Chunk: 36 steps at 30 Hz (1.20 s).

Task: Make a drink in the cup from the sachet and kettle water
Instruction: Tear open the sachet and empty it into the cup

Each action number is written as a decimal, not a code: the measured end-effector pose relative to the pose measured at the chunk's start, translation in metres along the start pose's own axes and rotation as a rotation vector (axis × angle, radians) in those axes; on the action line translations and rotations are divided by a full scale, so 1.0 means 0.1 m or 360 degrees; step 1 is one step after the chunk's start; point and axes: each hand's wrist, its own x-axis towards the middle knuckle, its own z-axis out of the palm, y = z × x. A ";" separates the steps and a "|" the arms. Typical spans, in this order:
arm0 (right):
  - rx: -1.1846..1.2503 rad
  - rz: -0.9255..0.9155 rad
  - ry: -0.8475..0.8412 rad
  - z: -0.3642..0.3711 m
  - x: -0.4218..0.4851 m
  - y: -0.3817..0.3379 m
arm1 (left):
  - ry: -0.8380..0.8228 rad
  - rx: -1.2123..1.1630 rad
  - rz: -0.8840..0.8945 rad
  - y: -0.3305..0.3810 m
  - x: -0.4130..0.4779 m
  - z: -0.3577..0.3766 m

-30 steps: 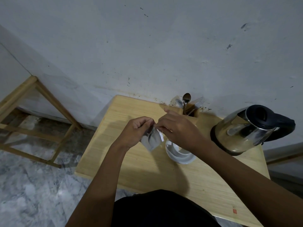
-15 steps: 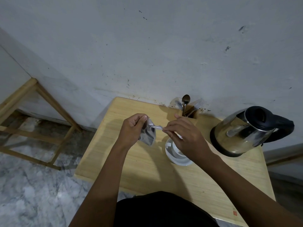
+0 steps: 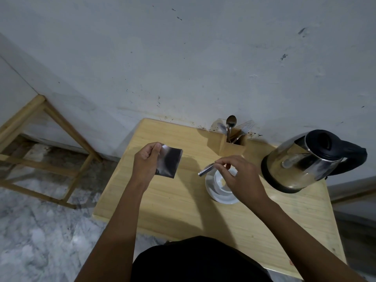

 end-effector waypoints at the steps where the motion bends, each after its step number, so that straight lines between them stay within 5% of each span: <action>1: -0.0017 0.0134 -0.0081 0.08 0.05 0.06 | -0.0023 0.0000 -0.0009 -0.01 -0.01 -0.01; 12: -0.0534 0.0464 -0.1002 0.98 0.56 0.44 | -0.0088 0.0018 0.0009 -0.10 -0.22 -0.09; 14: -0.0554 0.0443 -0.0892 0.96 0.59 0.41 | -0.0081 0.0015 0.0018 -0.08 -0.24 -0.09; 17: 0.0249 0.0673 -0.0491 0.77 0.59 0.20 | -0.0078 -0.0030 0.0008 -0.04 -0.24 -0.06; 20: 0.1000 0.0810 -0.0708 0.51 0.50 -0.07 | -0.0088 -0.0127 -0.0011 0.01 -0.24 0.05; 22: 0.1077 0.0713 -0.0867 0.44 0.37 -0.12 | -0.0108 -0.0226 -0.0065 0.05 -0.23 0.16; 28: 0.0887 0.0700 -0.0180 0.26 0.16 0.15 | -0.0499 -0.0223 -0.0050 0.15 -0.24 0.48; 32: 0.0890 0.0765 -0.0053 0.01 -0.01 0.34 | -0.0761 -0.0023 -0.0091 0.21 -0.24 0.68; 36: 0.1064 0.0963 0.0058 -0.17 -0.26 0.55 | -0.0886 -0.0208 -0.0197 0.23 -0.33 0.96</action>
